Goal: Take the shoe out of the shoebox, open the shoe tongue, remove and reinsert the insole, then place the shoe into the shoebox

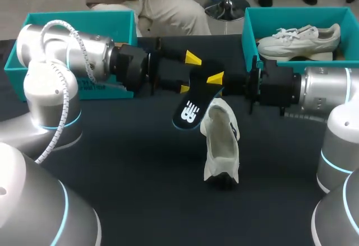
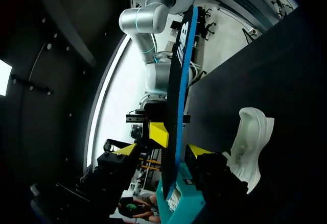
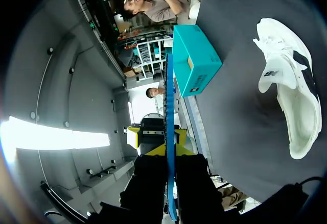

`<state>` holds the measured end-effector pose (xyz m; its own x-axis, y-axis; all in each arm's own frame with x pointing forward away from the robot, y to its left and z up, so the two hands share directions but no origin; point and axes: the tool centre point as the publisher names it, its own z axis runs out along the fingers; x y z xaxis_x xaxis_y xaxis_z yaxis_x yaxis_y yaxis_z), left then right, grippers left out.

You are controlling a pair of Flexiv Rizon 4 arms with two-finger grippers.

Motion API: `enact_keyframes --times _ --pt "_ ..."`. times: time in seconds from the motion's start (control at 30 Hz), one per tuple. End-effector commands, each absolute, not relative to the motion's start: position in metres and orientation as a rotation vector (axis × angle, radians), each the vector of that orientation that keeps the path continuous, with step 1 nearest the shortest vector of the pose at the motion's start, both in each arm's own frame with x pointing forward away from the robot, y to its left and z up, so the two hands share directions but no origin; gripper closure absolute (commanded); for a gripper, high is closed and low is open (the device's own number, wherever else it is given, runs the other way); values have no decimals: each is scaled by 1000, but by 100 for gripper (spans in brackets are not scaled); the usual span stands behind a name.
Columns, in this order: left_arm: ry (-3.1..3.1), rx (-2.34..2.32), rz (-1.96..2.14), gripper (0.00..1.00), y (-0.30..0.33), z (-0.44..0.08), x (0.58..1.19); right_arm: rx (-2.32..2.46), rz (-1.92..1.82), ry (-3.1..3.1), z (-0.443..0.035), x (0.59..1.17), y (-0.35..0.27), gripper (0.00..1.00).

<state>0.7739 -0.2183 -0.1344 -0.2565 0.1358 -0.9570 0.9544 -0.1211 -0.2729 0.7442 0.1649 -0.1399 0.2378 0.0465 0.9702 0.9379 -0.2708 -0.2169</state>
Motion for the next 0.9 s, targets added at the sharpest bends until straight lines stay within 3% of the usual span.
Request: enact_keyframes --times 0.03,0.1,0.47,0.53,0.63,0.9 --pt "1428 1264 -1453 63 -220 -136 773 -1565 -1183 -950 -140 744 166 100" --pt "1427 1264 -1455 67 -220 -137 772 -1565 -1183 -950 -140 744 166 100" --pt "1430 1282 -1459 69 -226 -140 767 -1565 -1183 -950 -140 744 166 100" --pt "1433 1282 -1456 78 -227 -140 767 -1565 -1183 -950 -140 744 166 100" --pt "1440 1280 -1452 100 -227 -140 768 -1565 -1183 -950 -140 744 166 100" --pt "1463 1273 -1443 100 -226 -141 769 -1565 -1183 -950 -140 744 166 100"
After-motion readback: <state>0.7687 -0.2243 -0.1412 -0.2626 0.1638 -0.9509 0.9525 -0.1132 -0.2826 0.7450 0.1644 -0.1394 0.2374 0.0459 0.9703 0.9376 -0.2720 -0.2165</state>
